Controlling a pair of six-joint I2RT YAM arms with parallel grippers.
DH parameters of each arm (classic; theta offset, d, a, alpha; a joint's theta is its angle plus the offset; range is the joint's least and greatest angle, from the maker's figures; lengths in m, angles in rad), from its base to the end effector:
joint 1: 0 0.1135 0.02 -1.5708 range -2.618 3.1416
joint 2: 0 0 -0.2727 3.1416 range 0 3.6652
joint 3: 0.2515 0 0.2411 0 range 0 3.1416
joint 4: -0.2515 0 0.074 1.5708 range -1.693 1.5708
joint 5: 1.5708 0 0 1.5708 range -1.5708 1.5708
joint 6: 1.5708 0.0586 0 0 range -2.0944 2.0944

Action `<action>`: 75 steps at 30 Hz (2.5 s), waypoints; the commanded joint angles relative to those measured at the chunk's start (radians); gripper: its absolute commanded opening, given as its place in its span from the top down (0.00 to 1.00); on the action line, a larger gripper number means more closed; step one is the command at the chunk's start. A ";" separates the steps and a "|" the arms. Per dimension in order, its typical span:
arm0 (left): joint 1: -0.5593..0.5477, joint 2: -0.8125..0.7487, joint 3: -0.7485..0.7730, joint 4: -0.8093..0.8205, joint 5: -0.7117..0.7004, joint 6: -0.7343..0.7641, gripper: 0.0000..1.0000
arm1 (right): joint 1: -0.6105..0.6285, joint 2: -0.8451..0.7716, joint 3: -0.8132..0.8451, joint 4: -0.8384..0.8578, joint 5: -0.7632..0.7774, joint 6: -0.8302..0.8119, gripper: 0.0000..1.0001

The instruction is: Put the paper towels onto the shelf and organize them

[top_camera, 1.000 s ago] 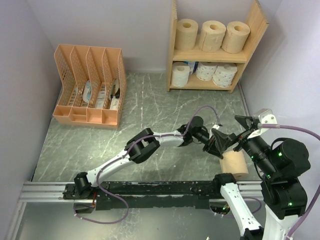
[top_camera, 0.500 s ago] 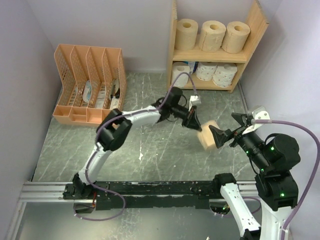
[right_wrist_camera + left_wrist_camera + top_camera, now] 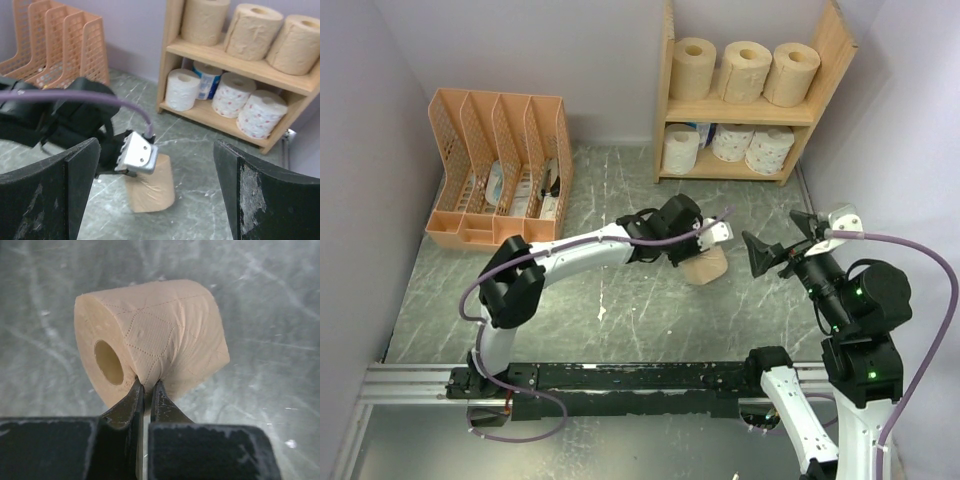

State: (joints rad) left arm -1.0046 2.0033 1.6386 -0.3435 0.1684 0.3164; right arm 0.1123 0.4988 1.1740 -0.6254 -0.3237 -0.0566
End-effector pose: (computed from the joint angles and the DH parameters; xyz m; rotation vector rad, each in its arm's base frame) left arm 0.2459 -0.4053 0.2481 1.4987 1.7817 -0.5460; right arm 0.0523 0.0247 0.4432 -0.3852 1.4813 0.2904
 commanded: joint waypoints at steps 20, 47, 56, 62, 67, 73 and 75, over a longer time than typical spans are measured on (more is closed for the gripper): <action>-0.047 -0.133 -0.002 0.481 -0.617 0.814 0.93 | -0.005 -0.069 0.040 0.141 0.294 0.035 0.06; 0.069 0.249 0.763 0.202 -0.371 1.179 0.93 | -0.004 -0.068 -0.052 0.190 0.261 0.018 0.05; 0.100 0.245 0.776 0.124 -0.309 1.127 0.93 | -0.003 -0.073 -0.090 0.219 0.253 0.017 0.05; 0.141 0.267 0.824 0.112 -0.266 1.102 0.88 | -0.003 -0.068 -0.104 0.236 0.250 0.011 0.05; 0.174 0.261 0.812 0.123 -0.212 1.075 0.76 | -0.003 -0.063 -0.118 0.251 0.246 0.009 0.05; 0.205 0.289 0.834 0.166 -0.197 1.068 0.67 | -0.003 -0.053 -0.124 0.257 0.242 0.002 0.05; 0.216 0.296 0.834 0.176 -0.192 1.069 0.67 | -0.003 -0.052 -0.123 0.258 0.242 0.000 0.05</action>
State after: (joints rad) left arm -0.8169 2.2795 2.4252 -0.2409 -0.0612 1.3972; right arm 0.1120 0.4393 1.0561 -0.3992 -0.0753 -0.0429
